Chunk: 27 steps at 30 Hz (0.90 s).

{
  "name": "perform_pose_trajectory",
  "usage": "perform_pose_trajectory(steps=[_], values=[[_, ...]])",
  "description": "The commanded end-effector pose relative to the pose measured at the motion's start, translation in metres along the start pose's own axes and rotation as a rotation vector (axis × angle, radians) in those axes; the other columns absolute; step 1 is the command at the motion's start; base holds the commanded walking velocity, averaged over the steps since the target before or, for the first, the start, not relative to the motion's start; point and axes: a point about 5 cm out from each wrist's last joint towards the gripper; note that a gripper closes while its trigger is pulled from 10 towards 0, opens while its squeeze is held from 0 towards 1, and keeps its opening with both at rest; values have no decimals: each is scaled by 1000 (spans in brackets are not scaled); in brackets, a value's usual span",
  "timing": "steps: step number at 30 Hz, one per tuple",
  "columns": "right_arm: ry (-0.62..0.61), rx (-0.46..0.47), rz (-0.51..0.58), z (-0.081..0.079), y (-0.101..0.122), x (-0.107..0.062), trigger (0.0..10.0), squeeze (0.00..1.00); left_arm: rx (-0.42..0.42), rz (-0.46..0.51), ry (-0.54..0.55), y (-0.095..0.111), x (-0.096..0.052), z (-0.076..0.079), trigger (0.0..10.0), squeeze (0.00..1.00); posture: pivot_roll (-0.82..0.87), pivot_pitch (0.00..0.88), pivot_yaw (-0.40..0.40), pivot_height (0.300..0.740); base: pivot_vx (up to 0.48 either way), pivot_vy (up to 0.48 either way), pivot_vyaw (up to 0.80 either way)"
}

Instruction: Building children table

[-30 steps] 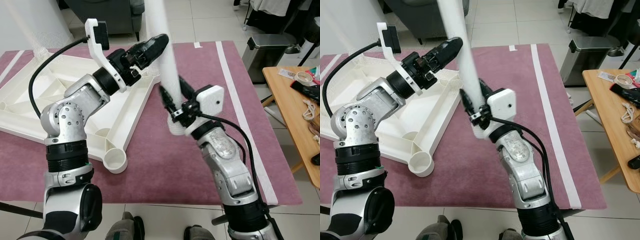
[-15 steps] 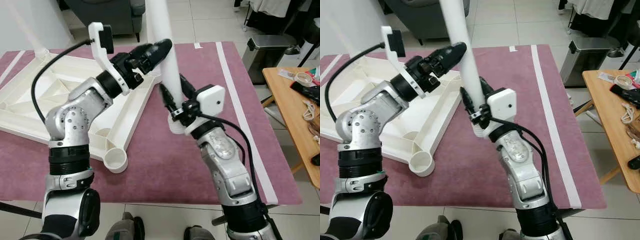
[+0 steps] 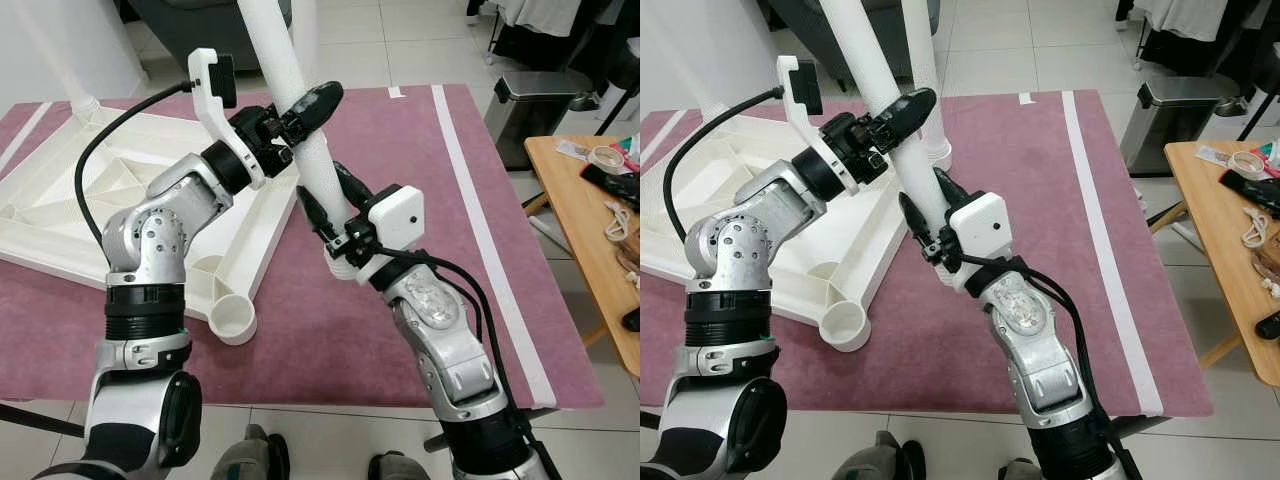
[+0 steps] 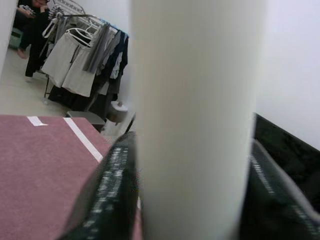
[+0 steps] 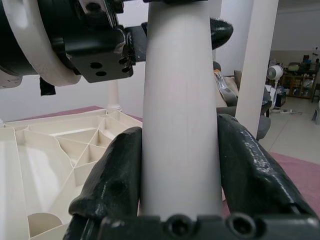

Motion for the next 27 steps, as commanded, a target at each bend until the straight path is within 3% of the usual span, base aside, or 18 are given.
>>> perform_pose_trajectory(steps=[1,8,9,10,11,15,17,18,19,20,23,24,25,26,27], values=[[-10,5,17,-1,2,0,10000,0,25,3,-2,4,-5,-2,0,0,-67,71,147,740,0,0,0],[-29,-11,-12,3,-3,0,10000,0,41,-5,-8,3,-7,0,0,0,-60,69,144,740,0,0,0],[-16,-45,-55,4,-7,2,10000,867,85,-24,-29,2,-6,4,0,0,-60,70,140,740,0,0,0],[-16,-45,-55,4,-7,2,10000,867,85,-24,-29,2,-6,4,0,0,-60,70,140,740,0,0,0],[4,-65,-89,4,-10,3,10000,1000,130,-48,-55,1,-5,8,0,0,-62,71,139,740,0,0,0],[4,-65,-89,4,-10,3,10000,1000,130,-48,-55,1,-5,8,0,0,-62,71,139,740,0,0,0],[24,-87,-123,4,-12,5,10000,1000,174,-72,-80,-1,-3,13,0,0,-63,72,138,740,0,0,0],[78,-109,-170,3,-12,6,10000,0,248,-120,-132,-6,0,19,0,0,-72,74,129,740,0,0,0],[78,-109,-170,3,-12,6,10000,0,248,-120,-132,-6,0,19,0,0,-72,74,129,740,0,0,0],[118,-116,-209,4,-12,6,10000,0,312,-164,-179,-12,2,24,0,0,-76,74,126,740,0,0,0],[118,-116,-209,4,-12,6,10000,0,312,-164,-179,-12,2,24,0,0,-76,74,126,740,0,0,0],[165,-116,-247,4,-11,5,10000,0,377,-208,-241,-17,4,29,0,0,-80,74,126,740,0,0,0],[220,-93,-282,4,-10,3,9059,0,428,-246,-316,-22,5,35,0,0,-85,78,122,740,0,0,0],[220,-93,-282,4,-10,3,9059,0,428,-246,-316,-22,5,35,0,0,-85,78,122,740,0,0,0],[256,-50,-309,6,-8,0,8235,0,455,-270,-380,-25,6,40,0,0,-86,79,122,740,0,0,0]])
Point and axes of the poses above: a point about 5 cm out from each wrist's last joint towards the gripper, its own x axis pointing out of the wrist towards the gripper, its own y axis along the axis of the wrist's last joint, z = x × y, and after that the axes turned 3 degrees about x, right-handed
